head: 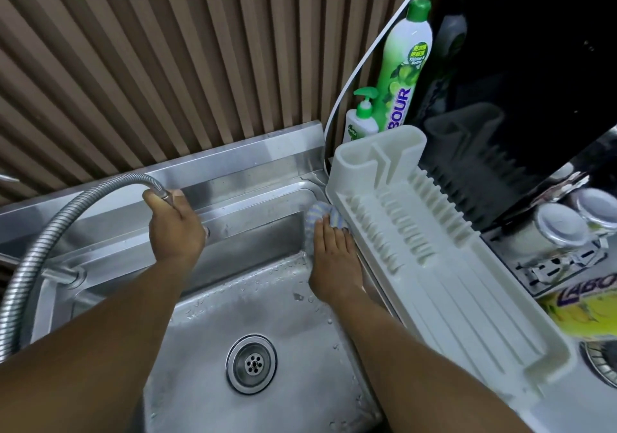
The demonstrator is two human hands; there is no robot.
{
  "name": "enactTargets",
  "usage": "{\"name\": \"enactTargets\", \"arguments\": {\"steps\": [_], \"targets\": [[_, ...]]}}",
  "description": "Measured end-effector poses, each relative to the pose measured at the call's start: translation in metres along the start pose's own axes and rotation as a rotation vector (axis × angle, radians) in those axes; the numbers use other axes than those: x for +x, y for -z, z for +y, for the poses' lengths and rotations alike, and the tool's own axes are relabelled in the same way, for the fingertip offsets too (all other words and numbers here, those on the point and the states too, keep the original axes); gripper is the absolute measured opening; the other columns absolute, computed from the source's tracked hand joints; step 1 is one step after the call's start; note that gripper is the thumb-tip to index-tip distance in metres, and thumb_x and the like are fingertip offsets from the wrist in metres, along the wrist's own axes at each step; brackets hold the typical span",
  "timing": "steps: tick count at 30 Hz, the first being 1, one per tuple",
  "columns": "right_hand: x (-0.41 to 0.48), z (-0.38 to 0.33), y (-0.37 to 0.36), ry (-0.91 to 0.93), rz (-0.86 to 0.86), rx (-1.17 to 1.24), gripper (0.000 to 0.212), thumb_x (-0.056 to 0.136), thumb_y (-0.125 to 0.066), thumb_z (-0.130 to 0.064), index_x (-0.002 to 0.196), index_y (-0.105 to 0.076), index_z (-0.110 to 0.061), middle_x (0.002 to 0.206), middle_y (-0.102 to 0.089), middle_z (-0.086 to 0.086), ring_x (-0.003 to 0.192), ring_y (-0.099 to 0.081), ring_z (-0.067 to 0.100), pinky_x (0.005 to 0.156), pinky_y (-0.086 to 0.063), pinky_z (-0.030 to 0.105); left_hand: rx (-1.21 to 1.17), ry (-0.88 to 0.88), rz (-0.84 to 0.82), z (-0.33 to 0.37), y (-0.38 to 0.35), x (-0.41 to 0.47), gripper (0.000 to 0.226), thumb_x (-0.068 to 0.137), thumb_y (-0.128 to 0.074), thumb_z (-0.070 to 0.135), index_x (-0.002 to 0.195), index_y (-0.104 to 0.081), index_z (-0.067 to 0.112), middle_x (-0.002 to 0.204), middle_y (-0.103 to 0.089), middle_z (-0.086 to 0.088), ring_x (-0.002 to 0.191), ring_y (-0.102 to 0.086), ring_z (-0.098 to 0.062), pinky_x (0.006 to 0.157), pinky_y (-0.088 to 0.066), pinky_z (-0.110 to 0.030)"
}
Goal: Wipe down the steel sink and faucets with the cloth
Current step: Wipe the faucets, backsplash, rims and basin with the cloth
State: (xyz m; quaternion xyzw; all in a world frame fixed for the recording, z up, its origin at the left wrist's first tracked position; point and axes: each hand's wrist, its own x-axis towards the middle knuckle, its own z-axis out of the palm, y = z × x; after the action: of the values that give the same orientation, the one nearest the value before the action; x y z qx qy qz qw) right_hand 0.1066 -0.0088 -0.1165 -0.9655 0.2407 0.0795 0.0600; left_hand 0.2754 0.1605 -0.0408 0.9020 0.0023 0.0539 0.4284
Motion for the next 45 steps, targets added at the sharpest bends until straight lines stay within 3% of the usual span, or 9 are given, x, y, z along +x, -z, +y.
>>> {"name": "enactTargets", "arguments": {"steps": [6,10,12,15,19,26,31,38,45], "targets": [[0.000,-0.005,0.004,-0.034,-0.066,0.024,0.101,0.091,-0.054,-0.034,0.155,0.019,-0.004,0.167,0.011,0.013,0.154,0.000,0.029,0.123,0.007,0.043,0.022,-0.012,0.008,-0.003,0.000,0.001,0.038,0.107,-0.029,0.036,0.134,-0.030,0.010,0.095,-0.056,-0.011,0.082,-0.057,-0.034,0.073,-0.046,-0.042],[-0.077,0.001,-0.019,-0.121,0.014,0.163,0.110,0.064,-0.072,-0.028,0.155,-0.017,-0.001,0.157,-0.037,0.018,0.137,-0.046,0.034,0.118,-0.016,0.045,0.020,-0.008,0.014,-0.001,0.001,-0.001,0.038,0.106,-0.029,0.037,0.133,-0.030,0.010,0.098,-0.059,-0.015,0.088,-0.060,-0.041,0.078,-0.049,-0.048],[-0.097,-0.001,-0.028,-0.146,0.035,0.158,0.108,0.057,-0.076,-0.022,0.152,-0.029,0.000,0.152,-0.044,0.019,0.130,-0.053,0.034,0.114,-0.022,0.047,0.020,0.000,0.013,0.000,0.001,-0.001,0.037,0.106,-0.029,0.036,0.132,-0.031,0.010,0.103,-0.062,-0.019,0.091,-0.060,-0.044,0.079,-0.048,-0.048],[-0.075,-0.006,-0.022,-0.198,0.067,0.124,0.107,0.066,-0.075,-0.028,0.155,-0.023,0.002,0.161,-0.028,0.021,0.142,-0.039,0.036,0.120,-0.016,0.047,0.020,0.013,0.017,0.001,0.001,0.000,0.036,0.106,-0.029,0.036,0.130,-0.032,0.010,0.103,-0.063,-0.019,0.092,-0.061,-0.043,0.079,-0.047,-0.047],[0.006,-0.023,-0.001,-0.163,0.042,0.041,0.099,0.092,-0.052,-0.036,0.155,0.015,-0.001,0.166,0.010,0.016,0.153,-0.005,0.033,0.125,0.000,0.047,0.026,0.002,0.007,-0.002,0.000,0.002,0.036,0.106,-0.029,0.035,0.131,-0.032,0.010,0.100,-0.061,-0.013,0.086,-0.058,-0.035,0.074,-0.043,-0.040],[0.000,-0.019,0.001,-0.127,-0.007,-0.001,0.094,0.093,-0.048,-0.036,0.156,0.014,-0.003,0.167,0.004,0.012,0.154,-0.002,0.027,0.125,0.004,0.044,0.025,-0.018,0.005,-0.004,0.000,0.005,0.038,0.105,-0.029,0.036,0.133,-0.031,0.011,0.096,-0.058,-0.007,0.088,-0.060,-0.036,0.079,-0.050,-0.045],[-0.108,-0.002,-0.028,-0.233,0.108,0.104,0.103,0.064,-0.077,-0.030,0.152,-0.033,0.001,0.152,-0.044,0.018,0.132,-0.049,0.032,0.117,-0.031,0.050,0.007,-0.014,-0.046,-0.004,0.004,-0.001,0.040,0.105,-0.029,0.036,0.137,-0.030,0.012,0.101,-0.060,-0.010,0.087,-0.059,-0.033,0.076,-0.048,-0.041],[-0.224,0.003,-0.051,-0.389,0.125,0.133,0.104,0.064,-0.079,-0.028,0.152,-0.033,0.002,0.159,-0.032,0.019,0.136,-0.042,0.036,0.111,-0.030,0.052,-0.033,-0.029,-0.063,-0.001,0.010,-0.004,0.041,0.106,-0.030,0.034,0.140,-0.030,0.011,0.106,-0.058,-0.011,0.088,-0.056,-0.028,0.072,-0.042,-0.033],[-0.154,-0.011,-0.037,-0.400,0.127,0.134,0.098,0.080,-0.064,-0.034,0.158,-0.015,-0.001,0.165,-0.014,0.017,0.150,-0.022,0.035,0.122,-0.014,0.050,0.005,-0.048,-0.022,-0.007,0.007,0.004,0.048,0.103,-0.028,0.037,0.143,-0.030,0.010,0.121,-0.062,-0.018,0.104,-0.059,-0.038,0.083,-0.044,-0.040]]}}
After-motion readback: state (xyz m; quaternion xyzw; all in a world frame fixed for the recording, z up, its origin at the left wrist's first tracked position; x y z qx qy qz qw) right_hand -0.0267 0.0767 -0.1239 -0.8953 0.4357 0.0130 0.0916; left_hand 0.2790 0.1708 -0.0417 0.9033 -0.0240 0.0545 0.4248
